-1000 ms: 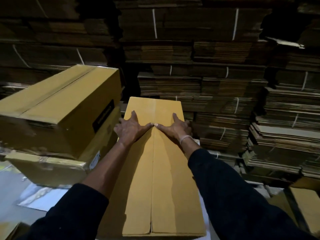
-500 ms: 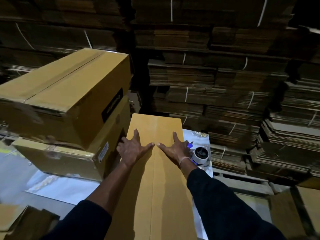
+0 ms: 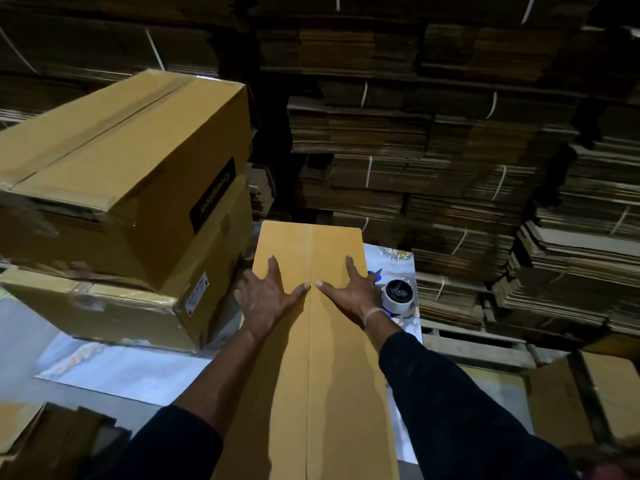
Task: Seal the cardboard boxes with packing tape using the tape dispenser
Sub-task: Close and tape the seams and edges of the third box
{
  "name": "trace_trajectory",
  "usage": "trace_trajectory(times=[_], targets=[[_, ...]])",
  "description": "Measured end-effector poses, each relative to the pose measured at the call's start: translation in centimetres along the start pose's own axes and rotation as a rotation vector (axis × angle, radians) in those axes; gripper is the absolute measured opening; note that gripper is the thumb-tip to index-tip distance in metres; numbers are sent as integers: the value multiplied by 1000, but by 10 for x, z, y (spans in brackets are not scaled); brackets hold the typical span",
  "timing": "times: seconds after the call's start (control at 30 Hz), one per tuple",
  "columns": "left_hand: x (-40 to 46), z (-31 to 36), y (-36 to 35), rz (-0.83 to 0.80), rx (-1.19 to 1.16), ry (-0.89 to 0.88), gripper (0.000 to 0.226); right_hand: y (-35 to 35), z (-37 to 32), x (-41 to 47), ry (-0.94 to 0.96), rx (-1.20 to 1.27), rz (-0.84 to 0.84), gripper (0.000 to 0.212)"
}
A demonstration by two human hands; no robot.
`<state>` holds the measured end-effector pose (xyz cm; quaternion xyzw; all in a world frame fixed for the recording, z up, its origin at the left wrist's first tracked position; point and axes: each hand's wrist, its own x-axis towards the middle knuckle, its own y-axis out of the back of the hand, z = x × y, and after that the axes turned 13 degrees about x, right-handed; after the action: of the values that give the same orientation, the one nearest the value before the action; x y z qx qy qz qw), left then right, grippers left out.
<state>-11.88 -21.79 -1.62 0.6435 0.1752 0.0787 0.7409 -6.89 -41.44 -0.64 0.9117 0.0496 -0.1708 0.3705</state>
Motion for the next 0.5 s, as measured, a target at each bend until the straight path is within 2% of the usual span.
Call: trace_trajectory(times=[0.07, 0.13, 0.2, 0.27, 0.3, 0.43, 0.5], targets=[[-5, -1, -4, 62, -16, -68, 105, 8, 14, 2, 52, 129, 3, 102], [-9, 0, -8, 123, 28, -178, 101, 13, 38, 7, 47, 342, 83, 92], [-13, 5, -11, 136, 111, -292, 98, 14, 62, 14, -51, 479, 187, 79], [-16, 12, -15, 126, 179, -386, 96, 7, 85, 25, -164, 500, 253, 56], [-17, 15, -18, 123, 204, -417, 95, 1, 96, 30, -214, 497, 276, 54], [-23, 20, -28, 126, 255, -458, 88, -15, 121, 40, -438, 478, 311, 71], [-25, 20, -32, 143, 268, -459, 83, -21, 125, 41, -553, 467, 296, 64]])
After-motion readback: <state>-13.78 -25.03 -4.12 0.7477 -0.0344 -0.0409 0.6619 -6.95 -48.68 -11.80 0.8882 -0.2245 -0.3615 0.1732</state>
